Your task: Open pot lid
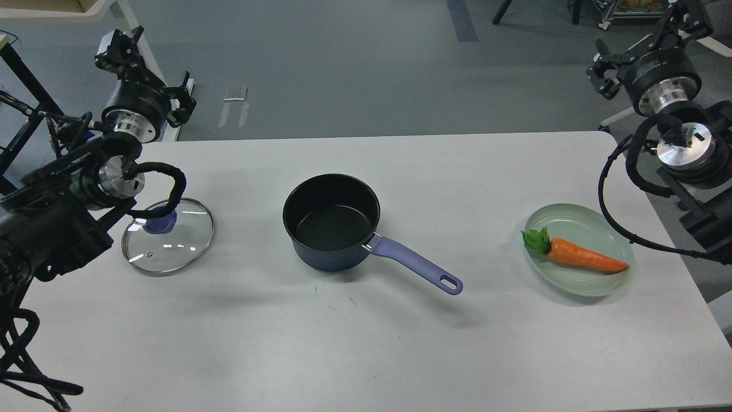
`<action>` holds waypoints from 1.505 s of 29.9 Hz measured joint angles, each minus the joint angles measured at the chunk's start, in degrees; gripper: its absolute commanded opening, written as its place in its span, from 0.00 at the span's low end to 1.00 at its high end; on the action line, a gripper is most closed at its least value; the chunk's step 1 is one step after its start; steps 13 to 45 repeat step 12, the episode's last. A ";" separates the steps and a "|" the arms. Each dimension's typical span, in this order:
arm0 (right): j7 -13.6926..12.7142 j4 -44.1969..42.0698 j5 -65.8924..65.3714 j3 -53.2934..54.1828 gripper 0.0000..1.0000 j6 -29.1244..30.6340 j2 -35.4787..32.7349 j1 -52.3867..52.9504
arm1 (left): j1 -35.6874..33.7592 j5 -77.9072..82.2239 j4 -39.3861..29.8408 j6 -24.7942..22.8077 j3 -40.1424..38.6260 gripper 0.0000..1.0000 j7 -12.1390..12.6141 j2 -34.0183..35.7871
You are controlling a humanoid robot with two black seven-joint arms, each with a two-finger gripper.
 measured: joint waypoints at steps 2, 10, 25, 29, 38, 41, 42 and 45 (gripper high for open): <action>-0.15 -0.07 0.27 4.13 0.99 0.64 2.41 -2.29 | 0.09 -0.02 -0.10 -0.58 -0.61 1.00 0.06 0.24; -0.04 -0.11 0.28 9.16 1.00 1.19 5.14 -6.03 | 1.43 -0.03 -0.08 -1.72 -1.60 1.00 0.07 0.43; -0.01 -0.01 0.17 9.00 1.00 1.85 5.11 -6.27 | 1.59 -0.03 -0.09 -1.73 -1.64 1.00 0.02 0.31; -0.01 -0.01 0.17 9.00 1.00 1.85 5.11 -6.27 | 1.59 -0.03 -0.09 -1.73 -1.64 1.00 0.02 0.31; -0.01 -0.01 0.17 9.00 1.00 1.85 5.11 -6.27 | 1.59 -0.03 -0.09 -1.73 -1.64 1.00 0.02 0.31; -0.01 -0.01 0.17 9.00 1.00 1.85 5.11 -6.27 | 1.59 -0.03 -0.09 -1.73 -1.64 1.00 0.02 0.31; -0.01 -0.01 0.17 9.00 1.00 1.85 5.11 -6.27 | 1.59 -0.03 -0.09 -1.73 -1.64 1.00 0.02 0.31; -0.01 -0.01 0.17 9.00 1.00 1.85 5.11 -6.27 | 1.59 -0.03 -0.09 -1.73 -1.64 1.00 0.02 0.31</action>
